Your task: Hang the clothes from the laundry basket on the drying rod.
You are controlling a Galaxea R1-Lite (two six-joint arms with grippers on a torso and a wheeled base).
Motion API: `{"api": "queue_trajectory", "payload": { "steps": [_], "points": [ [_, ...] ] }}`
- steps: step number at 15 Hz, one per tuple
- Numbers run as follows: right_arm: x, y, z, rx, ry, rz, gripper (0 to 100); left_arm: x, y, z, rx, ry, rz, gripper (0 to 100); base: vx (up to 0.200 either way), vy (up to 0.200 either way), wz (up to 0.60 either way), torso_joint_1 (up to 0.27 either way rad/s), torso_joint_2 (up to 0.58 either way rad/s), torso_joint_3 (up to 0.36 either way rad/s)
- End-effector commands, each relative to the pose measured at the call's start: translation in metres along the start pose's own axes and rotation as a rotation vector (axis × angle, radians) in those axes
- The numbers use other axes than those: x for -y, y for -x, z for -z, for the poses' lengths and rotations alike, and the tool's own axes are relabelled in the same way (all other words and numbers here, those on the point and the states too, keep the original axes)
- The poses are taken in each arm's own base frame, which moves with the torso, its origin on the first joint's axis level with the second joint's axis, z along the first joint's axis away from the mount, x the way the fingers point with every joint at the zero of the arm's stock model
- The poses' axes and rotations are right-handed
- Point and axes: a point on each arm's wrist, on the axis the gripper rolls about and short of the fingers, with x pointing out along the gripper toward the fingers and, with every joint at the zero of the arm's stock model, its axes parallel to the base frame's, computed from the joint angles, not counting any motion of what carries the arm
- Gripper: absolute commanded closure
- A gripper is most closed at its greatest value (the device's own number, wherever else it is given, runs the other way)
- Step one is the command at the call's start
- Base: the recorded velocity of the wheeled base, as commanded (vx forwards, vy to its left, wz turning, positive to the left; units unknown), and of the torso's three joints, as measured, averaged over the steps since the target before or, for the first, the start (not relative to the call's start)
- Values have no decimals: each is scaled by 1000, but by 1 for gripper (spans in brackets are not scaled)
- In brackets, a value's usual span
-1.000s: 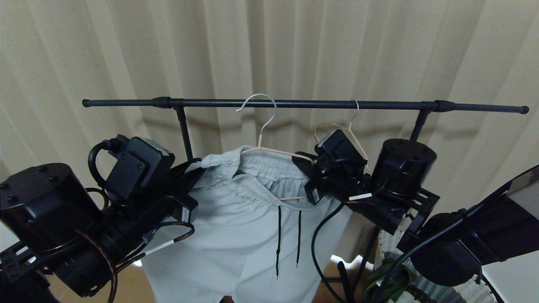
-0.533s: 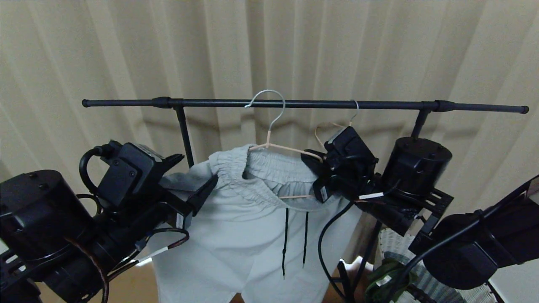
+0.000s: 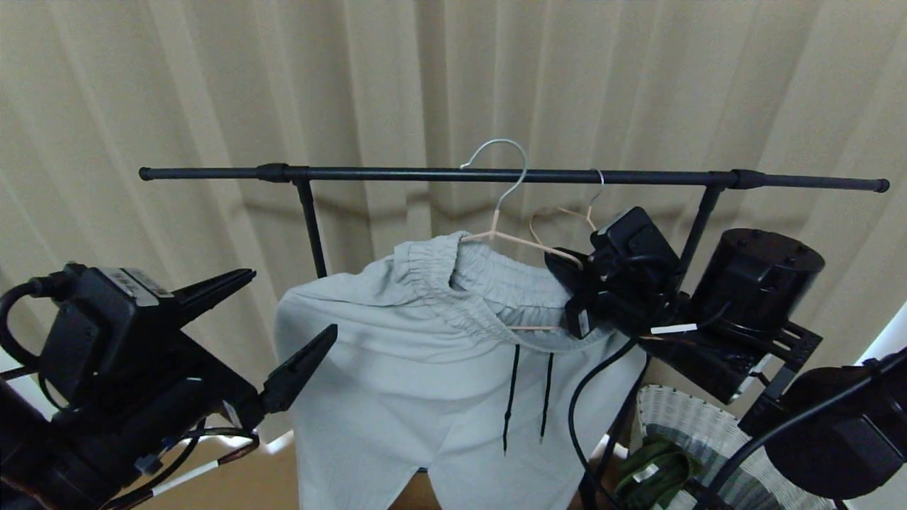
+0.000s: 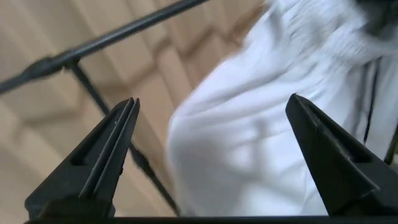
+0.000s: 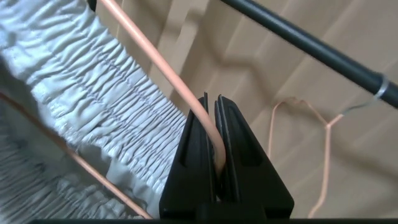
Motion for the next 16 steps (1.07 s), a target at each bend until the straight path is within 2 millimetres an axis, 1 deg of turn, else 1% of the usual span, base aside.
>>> {"api": "queue_trajectory", "payload": {
  "steps": [1, 3, 4, 7, 10, 11, 16],
  "points": [
    [6, 13, -10, 30, -2, 12, 100, -2, 18, 27, -125, 17, -26, 0, 0, 0, 0, 0, 0, 0],
    [7, 19, -14, 41, -4, 9, 100, -5, 19, 43, -209, 36, -47, 0, 0, 0, 0, 0, 0, 0],
    [8, 25, -17, 49, -4, 10, 100, -9, 16, 52, -258, 51, -71, 0, 0, 0, 0, 0, 0, 0],
    [8, 32, -20, 60, -6, 9, 100, -10, 4, 63, -316, 95, -75, 0, 0, 0, 0, 0, 0, 0],
    [8, 36, -24, 72, -6, 9, 100, -10, -4, 64, -314, 95, -69, 0, 0, 0, 0, 0, 0, 0],
    [8, 36, -24, 72, -6, 9, 100, -10, -4, 63, -311, 94, -65, 100, 0, 0, 0, 0, 0, 0],
    [10, 35, -25, 73, -5, 14, 100, -10, -4, 62, -308, 89, -69, 100, 0, 0, 0, 0, 0, 0]
  ]
}}
